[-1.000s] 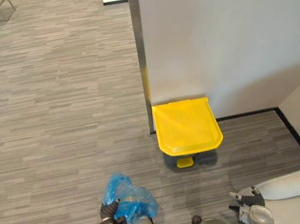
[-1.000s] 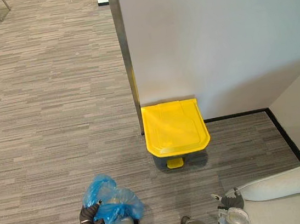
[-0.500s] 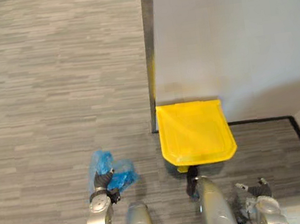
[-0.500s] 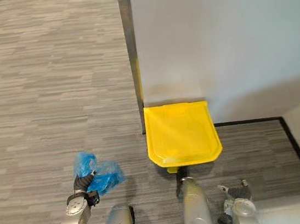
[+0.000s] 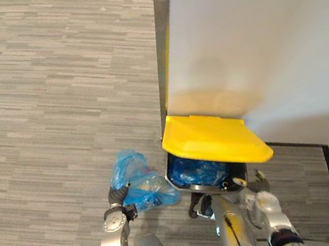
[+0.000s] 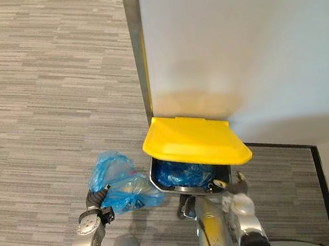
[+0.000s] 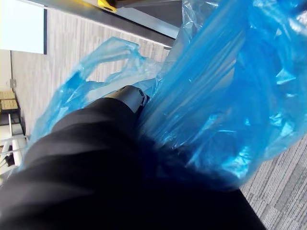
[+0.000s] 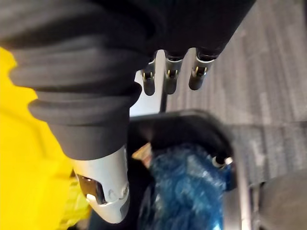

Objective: Gather rubbish on tea table into small bin, then transfer packed bag to large trash can.

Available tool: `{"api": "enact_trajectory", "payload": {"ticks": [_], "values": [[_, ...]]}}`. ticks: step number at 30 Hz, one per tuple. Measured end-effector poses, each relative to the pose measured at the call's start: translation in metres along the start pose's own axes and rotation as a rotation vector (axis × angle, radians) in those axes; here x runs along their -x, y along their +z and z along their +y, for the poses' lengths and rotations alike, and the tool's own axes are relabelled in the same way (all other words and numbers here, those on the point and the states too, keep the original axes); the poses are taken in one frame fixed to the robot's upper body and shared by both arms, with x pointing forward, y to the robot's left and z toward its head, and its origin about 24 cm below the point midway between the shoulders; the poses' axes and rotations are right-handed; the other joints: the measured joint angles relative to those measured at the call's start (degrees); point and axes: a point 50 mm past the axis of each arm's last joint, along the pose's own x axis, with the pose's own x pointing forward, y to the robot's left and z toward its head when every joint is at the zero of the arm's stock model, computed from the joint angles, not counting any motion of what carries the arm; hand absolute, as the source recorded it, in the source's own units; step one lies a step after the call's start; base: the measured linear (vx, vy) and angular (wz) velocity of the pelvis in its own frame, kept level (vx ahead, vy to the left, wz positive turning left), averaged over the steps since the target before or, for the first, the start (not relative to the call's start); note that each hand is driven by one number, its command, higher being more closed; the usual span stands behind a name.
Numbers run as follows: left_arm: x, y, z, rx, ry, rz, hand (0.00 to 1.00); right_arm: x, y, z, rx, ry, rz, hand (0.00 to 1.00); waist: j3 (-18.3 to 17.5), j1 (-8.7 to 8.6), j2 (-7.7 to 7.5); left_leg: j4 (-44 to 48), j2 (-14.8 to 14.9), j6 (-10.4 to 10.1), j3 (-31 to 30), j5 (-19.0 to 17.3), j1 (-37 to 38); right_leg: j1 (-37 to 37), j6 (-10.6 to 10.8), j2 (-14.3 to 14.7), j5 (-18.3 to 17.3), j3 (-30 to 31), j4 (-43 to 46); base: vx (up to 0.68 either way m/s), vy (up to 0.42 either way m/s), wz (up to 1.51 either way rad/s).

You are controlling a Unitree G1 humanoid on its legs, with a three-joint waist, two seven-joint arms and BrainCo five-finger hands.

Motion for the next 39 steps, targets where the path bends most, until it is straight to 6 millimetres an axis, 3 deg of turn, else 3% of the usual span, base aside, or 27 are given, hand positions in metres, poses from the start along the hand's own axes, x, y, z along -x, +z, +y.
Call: {"api": "enact_trajectory", "payload": {"ticks": [2,3,4,5,7,8,10,11,12,19,24,29,32,39], "values": [[-0.004,0.009,-0.004,0.004,-0.010,-0.029,1.00,-0.013,0.060,0.020,0.042,0.065,-0.177,0.00,0.7,0.92,0.44,-2.0,-1.0,-1.1,0.8,1.0,-0.5,-1.5,-0.1,-0.1,1.9,1.0,-1.1,-0.10,-0.062,-0.13],[-0.006,0.014,-0.006,0.006,-0.015,-0.044,1.00,-0.015,0.075,0.023,0.051,0.071,-0.219,0.00,1.2,1.25,0.56,-2.2,-1.4,-0.9,0.9,1.2,-0.5,-1.5,-0.2,-0.1,2.3,1.2,-1.5,-0.14,-0.048,-0.10],[-0.008,0.021,-0.008,0.011,-0.015,-0.073,1.00,-0.021,0.116,0.027,0.080,0.081,-0.316,0.00,2.0,1.26,1.22,-2.5,-1.8,-0.4,1.1,1.5,-0.7,-1.5,0.3,-0.1,3.1,1.5,-2.9,-0.14,-0.040,-0.08],[-0.008,0.024,-0.008,0.015,-0.015,-0.086,1.00,-0.023,0.133,0.028,0.092,0.081,-0.356,0.00,2.3,1.29,1.46,-2.6,-2.0,-0.4,1.2,1.5,-0.7,-1.5,0.3,0.0,3.4,1.7,-3.5,-0.18,-0.039,-0.13],[-0.007,0.039,-0.014,0.033,-0.029,-0.162,1.00,-0.027,0.198,0.023,0.130,0.046,-0.481,0.00,3.6,2.14,2.46,-3.1,-2.6,-0.4,1.1,1.5,-1.3,-1.6,0.3,0.6,5.7,2.1,-6.2,-0.14,-0.029,-0.15],[-0.007,0.043,-0.016,0.035,-0.036,-0.178,1.00,-0.027,0.209,0.020,0.141,0.035,-0.503,0.00,3.8,2.44,2.63,-3.3,-2.6,-0.4,1.0,1.5,-1.5,-1.6,0.5,0.9,6.2,2.1,-7.0,-0.11,-0.041,-0.10],[-0.007,0.058,-0.023,0.045,-0.065,-0.244,1.00,-0.020,0.248,0.014,0.156,0.011,-0.602,0.00,4.0,2.61,2.77,-4.9,-2.6,-0.4,-0.3,1.5,-2.5,-1.6,0.4,2.0,7.9,1.5,-10.4,-0.06,-0.053,-0.02],[-0.008,0.062,-0.025,0.054,-0.068,-0.258,1.00,-0.019,0.255,0.013,0.155,0.004,-0.618,0.00,4.0,2.62,2.85,-4.9,-2.6,-0.4,-0.8,1.5,-2.7,-1.6,0.5,2.3,8.1,1.3,-10.9,-0.02,-0.072,0.06],[-0.008,0.080,-0.037,0.065,-0.105,-0.316,1.00,-0.016,0.273,0.005,0.156,-0.022,-0.651,0.00,4.7,2.54,2.95,-5.1,-2.5,-0.4,-2.1,1.6,-3.1,-1.6,0.2,2.6,8.3,0.7,-11.3,-0.01,-0.073,0.09],[0.009,0.158,-0.095,0.068,-0.334,-0.612,1.00,-0.006,0.312,-0.010,0.221,-0.079,-0.742,0.00,6.9,0.95,3.64,-4.3,-2.4,-1.6,-4.0,2.6,-5.3,-1.6,-1.3,2.6,9.3,-0.9,-12.6,-0.01,-0.024,0.08],[0.026,0.183,-0.114,0.075,-0.420,-0.720,1.00,-0.004,0.318,-0.015,0.218,-0.086,-0.749,0.00,7.0,0.87,3.81,-3.2,-2.4,-1.7,-4.5,2.6,-6.2,-1.6,-1.6,2.3,9.5,-1.3,-12.6,0.01,0.021,0.05],[0.042,0.235,-0.134,0.091,-0.459,-0.889,1.00,0.006,0.338,-0.015,0.199,-0.083,-0.803,0.00,9.5,-0.39,4.40,-1.1,-2.6,-2.1,-6.0,2.7,-7.8,-1.6,-1.6,1.6,9.5,-1.9,-11.9,-0.02,0.013,0.10],[0.042,0.242,-0.136,0.078,-0.445,-0.909,1.00,0.010,0.342,-0.013,0.204,-0.076,-0.829,0.00,9.9,-0.88,4.37,-0.7,-2.6,-2.1,-6.0,2.7,-8.3,-1.9,-1.5,1.7,9.4,-1.9,-11.9,-0.02,-0.005,0.02],[0.040,0.263,-0.156,-0.025,-0.459,-0.934,1.00,0.041,0.380,-0.010,0.210,-0.070,-0.985,0.00,12.2,-2.58,4.33,-0.9,-3.5,-2.0,-5.8,2.7,-11.5,-5.6,-1.9,1.4,10.1,-1.3,-12.4,-0.03,-0.019,-0.03]]}}
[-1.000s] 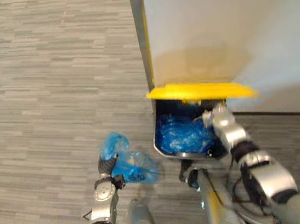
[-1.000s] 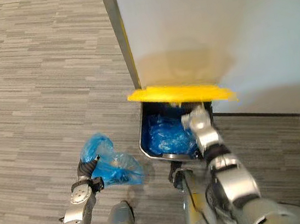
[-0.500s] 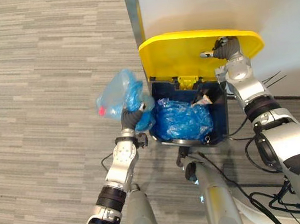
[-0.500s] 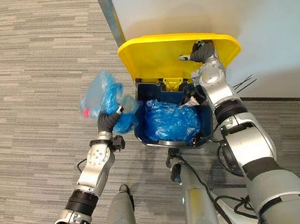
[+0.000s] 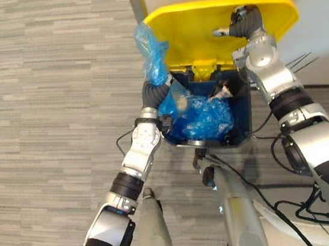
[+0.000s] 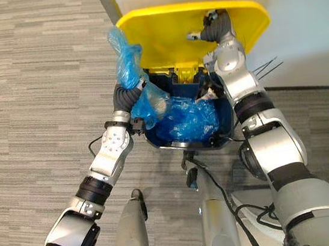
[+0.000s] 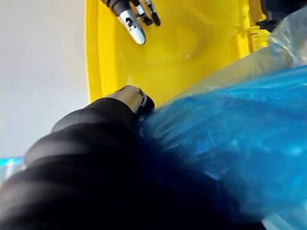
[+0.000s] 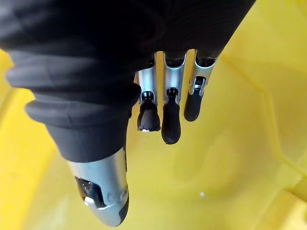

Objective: Gather rubbish on tea table into small bin, then transfer packed bag to large trash can.

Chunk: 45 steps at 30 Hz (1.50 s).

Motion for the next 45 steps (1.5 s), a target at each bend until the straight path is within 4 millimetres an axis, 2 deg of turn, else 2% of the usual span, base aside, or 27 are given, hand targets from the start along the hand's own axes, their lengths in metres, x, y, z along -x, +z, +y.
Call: {"api": "enact_trajectory", "payload": {"ticks": [2,6,9,10,13,17,25,29,32,34,35,36,37,39,40,41,42,43,44,45], "values": [[-0.007,0.002,-0.006,-0.013,-0.020,0.005,1.00,-0.001,0.009,0.000,-0.010,-0.001,-0.033,0.00,0.0,-0.19,0.00,-0.8,-0.1,-0.6,0.4,0.4,-0.1,-0.8,-0.5,0.3,0.7,0.3,-0.9,0.01,-0.019,-0.08],[-0.014,-0.005,-0.011,-0.034,-0.030,0.052,1.00,-0.001,0.011,0.003,-0.004,0.010,-0.041,0.00,0.0,-1.15,0.01,-2.4,-0.2,-0.5,1.5,1.0,0.6,-0.9,-1.0,0.8,1.5,1.1,-2.2,0.02,0.000,-0.11],[-0.015,-0.026,-0.018,-0.116,-0.078,0.147,1.00,-0.001,0.015,0.008,0.005,0.025,-0.051,0.00,0.1,-2.49,0.01,-3.5,-0.5,-0.4,2.1,1.3,0.9,-0.9,-1.0,0.7,1.5,1.5,-2.6,0.00,0.004,-0.04],[-0.012,-0.038,-0.021,-0.159,-0.104,0.204,0.00,-0.001,0.019,0.011,-0.005,0.032,-0.060,0.00,0.1,-2.73,0.01,-3.6,-0.5,-0.4,2.2,1.3,1.0,-1.3,-1.0,0.8,1.5,1.7,-2.6,0.01,0.002,-0.04],[-0.007,-0.053,-0.030,-0.205,-0.152,0.283,0.00,-0.004,0.030,0.014,-0.021,0.034,-0.087,0.00,0.8,-3.03,-0.04,-3.8,-1.0,-0.5,3.0,1.4,0.7,-2.4,-0.6,0.8,1.9,2.7,-2.6,0.01,0.001,-0.13],[0.007,-0.083,-0.028,-0.286,-0.181,0.442,0.00,-0.001,0.036,0.027,-0.049,0.062,-0.095,0.00,1.0,-4.21,-0.19,-3.8,-1.0,-0.6,3.9,1.4,-0.2,-3.9,-0.5,1.0,2.0,3.3,-2.6,0.01,-0.004,-0.09],[0.012,-0.088,-0.036,-0.417,-0.249,0.446,0.00,0.005,0.050,0.044,-0.096,0.101,-0.138,0.00,1.4,-4.65,-0.31,-3.8,-0.9,-0.8,5.6,1.5,-0.1,-4.9,-0.5,1.4,2.2,4.5,-2.4,0.01,-0.007,-0.08],[0.019,-0.096,-0.025,-0.449,-0.219,0.481,0.00,0.013,0.040,0.049,-0.090,0.126,-0.139,0.00,1.4,-4.35,-0.36,-3.2,-0.8,-1.0,5.7,1.3,0.4,-4.4,-0.4,1.5,2.1,4.5,-2.4,0.00,-0.009,-0.02],[0.034,-0.111,-0.006,-0.445,-0.165,0.554,0.00,0.023,0.006,0.052,-0.060,0.157,-0.058,0.00,1.4,-4.54,-0.35,0.4,0.4,-0.9,5.2,-0.2,1.8,-0.9,-0.4,1.9,2.0,3.2,-2.4,-0.02,0.014,0.04],[0.052,-0.124,0.008,-0.421,-0.111,0.618,0.00,0.039,-0.034,0.049,-0.018,0.169,0.038,0.00,0.1,-4.46,-0.43,3.2,1.1,-0.3,5.3,-1.1,2.8,2.2,-0.4,1.5,1.8,2.1,-2.2,-0.11,0.072,0.26],[0.069,-0.136,0.020,-0.415,-0.072,0.671,0.00,0.053,-0.058,0.052,0.003,0.192,0.095,0.00,-2.5,-4.37,-1.05,3.0,1.0,0.0,5.3,-1.3,2.2,2.2,-0.3,0.7,1.8,1.9,-2.0,-0.13,0.061,0.27],[0.079,-0.141,0.026,-0.414,-0.053,0.700,0.00,0.062,-0.070,0.055,0.012,0.207,0.126,0.00,-3.7,-4.26,-1.46,2.8,0.9,0.1,5.3,-1.4,2.0,2.5,-0.2,0.4,1.9,1.9,-2.2,-0.12,0.048,0.26],[0.104,-0.154,0.039,-0.409,-0.018,0.772,0.00,0.084,-0.097,0.061,0.010,0.235,0.206,0.00,-4.8,-3.93,-1.66,3.1,0.5,0.3,5.2,-1.4,3.9,5.0,0.1,0.1,2.1,1.5,-2.7,-0.09,0.063,0.14],[0.130,-0.163,0.053,-0.386,0.039,0.833,0.00,0.108,-0.118,0.063,-0.018,0.245,0.268,0.00,-4.9,-2.79,-1.69,4.0,0.3,0.8,5.2,-1.7,6.2,7.7,0.3,0.0,2.3,1.6,-2.8,-0.08,0.085,0.04],[0.154,-0.169,0.066,-0.364,0.099,0.883,0.00,0.130,-0.134,0.064,-0.050,0.252,0.324,0.00,-5.1,-2.19,-1.99,4.6,-0.5,1.3,5.2,-1.9,7.6,9.4,0.8,-0.5,3.2,2.1,-2.8,-0.12,0.154,-0.05],[0.178,-0.173,0.075,-0.339,0.151,0.930,0.00,0.151,-0.147,0.068,-0.075,0.262,0.383,0.00,-5.9,-1.86,-2.88,4.9,-2.2,2.1,5.5,-2.1,8.6,9.8,1.4,-1.5,4.0,3.1,-2.6,-0.13,0.174,-0.12],[0.191,-0.175,0.080,-0.319,0.185,0.958,0.00,0.163,-0.154,0.071,-0.087,0.269,0.413,0.00,-6.3,-1.53,-3.47,4.7,-3.1,2.6,6.1,-2.0,9.1,9.9,1.8,-2.1,4.5,4.0,-2.7,-0.18,0.197,-0.36],[0.222,-0.179,0.087,-0.278,0.250,1.030,0.00,0.192,-0.172,0.073,-0.101,0.284,0.492,0.00,-7.0,-0.79,-4.71,4.2,-5.0,3.7,8.6,-1.5,10.6,10.6,4.3,-2.7,6.8,6.2,-4.4,-0.20,0.190,-0.56],[0.249,-0.180,0.093,-0.250,0.302,1.086,0.00,0.219,-0.187,0.072,-0.088,0.305,0.562,0.00,-7.7,-0.63,-5.32,4.3,-6.2,5.3,10.4,-1.0,11.3,12.1,7.3,-3.0,9.8,7.9,-8.0,-0.23,0.198,-0.61],[0.266,-0.180,0.096,-0.241,0.327,1.123,0.00,0.234,-0.193,0.070,-0.076,0.312,0.595,0.00,-8.5,-0.38,-5.60,3.9,-5.9,6.8,11.5,-0.3,11.1,12.7,11.6,-3.2,10.7,8.6,-10.8,-0.29,0.153,-0.71]]}}
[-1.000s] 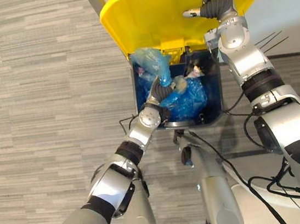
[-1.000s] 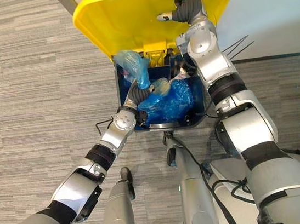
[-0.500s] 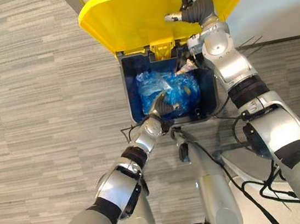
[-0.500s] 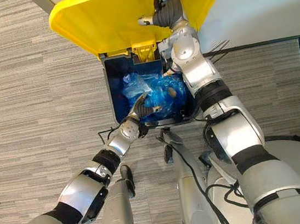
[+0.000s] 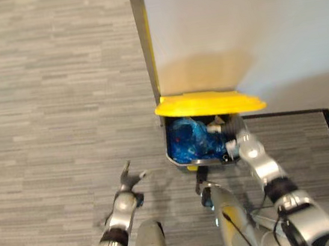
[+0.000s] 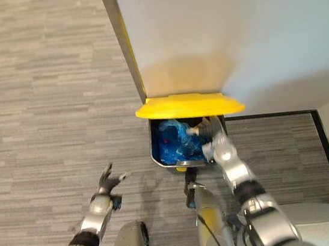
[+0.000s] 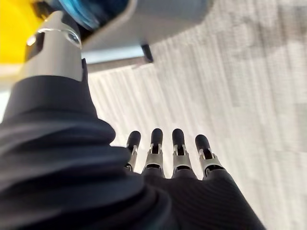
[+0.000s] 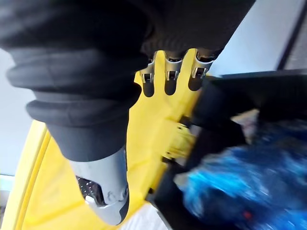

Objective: Gather rubbish on tea table into small bin, then transfer packed bag to large trash can.

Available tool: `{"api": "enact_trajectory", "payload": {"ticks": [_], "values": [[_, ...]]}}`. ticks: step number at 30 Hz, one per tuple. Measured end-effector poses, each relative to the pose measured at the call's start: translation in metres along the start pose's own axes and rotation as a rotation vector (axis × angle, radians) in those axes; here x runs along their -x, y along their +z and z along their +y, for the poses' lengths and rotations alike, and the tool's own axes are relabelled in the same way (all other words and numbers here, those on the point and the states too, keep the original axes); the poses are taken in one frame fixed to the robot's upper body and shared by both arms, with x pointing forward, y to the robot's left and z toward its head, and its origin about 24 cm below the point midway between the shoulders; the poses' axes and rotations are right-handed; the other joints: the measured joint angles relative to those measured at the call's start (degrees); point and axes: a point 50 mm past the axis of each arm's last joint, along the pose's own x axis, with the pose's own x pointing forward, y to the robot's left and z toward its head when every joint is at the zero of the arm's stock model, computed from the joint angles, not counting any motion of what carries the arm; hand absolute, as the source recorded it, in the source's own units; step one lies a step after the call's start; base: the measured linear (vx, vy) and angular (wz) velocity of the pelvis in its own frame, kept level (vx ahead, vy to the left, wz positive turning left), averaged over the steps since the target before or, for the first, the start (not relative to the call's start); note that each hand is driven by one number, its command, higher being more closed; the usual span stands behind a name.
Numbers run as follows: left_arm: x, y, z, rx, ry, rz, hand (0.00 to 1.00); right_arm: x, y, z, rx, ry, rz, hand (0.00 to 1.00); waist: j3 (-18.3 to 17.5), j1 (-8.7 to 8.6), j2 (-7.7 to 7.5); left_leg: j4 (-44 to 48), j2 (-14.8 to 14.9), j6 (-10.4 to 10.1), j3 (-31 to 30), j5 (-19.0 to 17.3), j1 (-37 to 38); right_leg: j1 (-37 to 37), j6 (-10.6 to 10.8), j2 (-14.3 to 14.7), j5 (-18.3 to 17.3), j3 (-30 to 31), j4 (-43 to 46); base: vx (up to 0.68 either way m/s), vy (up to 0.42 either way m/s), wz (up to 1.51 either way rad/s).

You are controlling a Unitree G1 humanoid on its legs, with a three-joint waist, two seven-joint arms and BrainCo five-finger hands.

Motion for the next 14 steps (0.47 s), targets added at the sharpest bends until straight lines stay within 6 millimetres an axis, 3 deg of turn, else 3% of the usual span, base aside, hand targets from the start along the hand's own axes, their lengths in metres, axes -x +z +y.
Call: {"api": "enact_trajectory", "payload": {"ticks": [1,2,3,4,5,6,7,8,9,11,14], "values": [[0.011,-0.025,0.006,0.039,0.012,0.070,0.00,0.016,-0.028,0.000,0.010,0.012,0.085,0.00,-0.8,0.26,0.46,-1.1,0.7,0.9,2.4,0.9,0.2,-2.9,-2.2,-0.1,-3.5,1.6,7.7,-0.27,0.087,-0.55],[0.016,-0.036,0.009,0.050,0.021,0.102,0.00,0.023,-0.039,0.000,0.009,0.011,0.122,0.00,-1.0,0.07,0.69,-1.6,1.0,1.0,2.7,1.1,0.4,-4.2,-4.9,-0.1,-5.9,2.4,14.6,-0.31,0.054,-0.33],[0.028,-0.060,0.018,0.070,0.041,0.175,0.00,0.047,-0.073,-0.002,-0.007,0.005,0.241,0.00,-1.7,-1.07,0.83,-3.9,1.2,1.5,1.8,2.9,1.0,-4.2,-7.9,0.0,-11.4,3.8,29.8,-0.22,0.016,0.17],[0.036,-0.074,0.025,0.078,0.048,0.216,0.00,0.067,-0.101,-0.003,-0.003,0.001,0.352,0.00,-2.9,-1.66,0.85,-5.4,1.1,1.2,0.9,4.4,1.0,-3.2,-8.9,-0.1,-15.2,4.5,38.4,-0.16,-0.027,0.29],[0.040,-0.079,0.027,0.082,0.052,0.227,0.00,0.078,-0.113,-0.003,-0.008,-0.001,0.402,0.00,-3.5,-1.64,0.78,-6.0,1.1,1.1,0.7,5.0,0.8,-2.1,-9.3,-0.1,-16.5,5.2,41.6,-0.11,-0.088,0.15],[0.049,-0.088,0.030,0.095,0.050,0.241,0.00,0.100,-0.132,-0.002,-0.024,-0.011,0.484,0.00,-5.0,-1.09,-0.69,-6.6,1.2,0.5,0.7,5.6,0.3,1.4,-9.2,-0.4,-19.2,7.3,44.9,-0.12,-0.135,-0.11],[0.053,-0.090,0.029,0.118,0.047,0.242,0.00,0.115,-0.144,-0.002,-0.045,-0.026,0.536,0.00,-6.2,-0.23,-1.19,-6.4,1.4,0.0,0.9,5.9,-0.9,4.0,-6.7,-0.3,-23.3,8.6,42.0,-0.12,-0.157,-0.15],[0.053,-0.089,0.030,0.128,0.047,0.236,0.00,0.120,-0.147,-0.002,-0.052,-0.033,0.554,0.00,-6.5,-0.11,-1.46,-6.2,1.6,-0.3,0.7,6.1,-1.5,5.1,-5.9,0.4,-25.0,8.4,39.6,-0.15,-0.241,-0.07],[0.056,-0.090,0.021,0.180,0.038,0.247,0.00,0.130,-0.155,-0.005,-0.062,-0.056,0.590,0.00,-7.6,0.23,-0.37,-6.4,2.4,-1.0,0.4,6.5,-2.6,8.3,-5.0,2.4,-28.4,8.1,31.6,-0.09,-0.201,-0.13],[0.060,-0.086,-0.001,0.259,-0.005,0.248,0.00,0.135,-0.161,-0.011,-0.070,-0.082,0.619,0.00,-9.9,2.39,1.31,-8.0,4.6,-1.9,2.4,8.1,-4.0,10.2,-9.5,5.2,-29.5,7.8,21.6,-0.08,-0.171,-0.57],[0.061,-0.087,-0.013,0.309,-0.029,0.260,0.00,0.144,-0.175,-0.008,-0.076,-0.080,0.705,0.00,-12.6,1.79,1.74,-14.4,4.9,-2.3,2.6,12.6,-3.0,10.8,-10.2,6.1,-27.0,6.6,17.1,-0.11,-0.126,-0.01]]}}
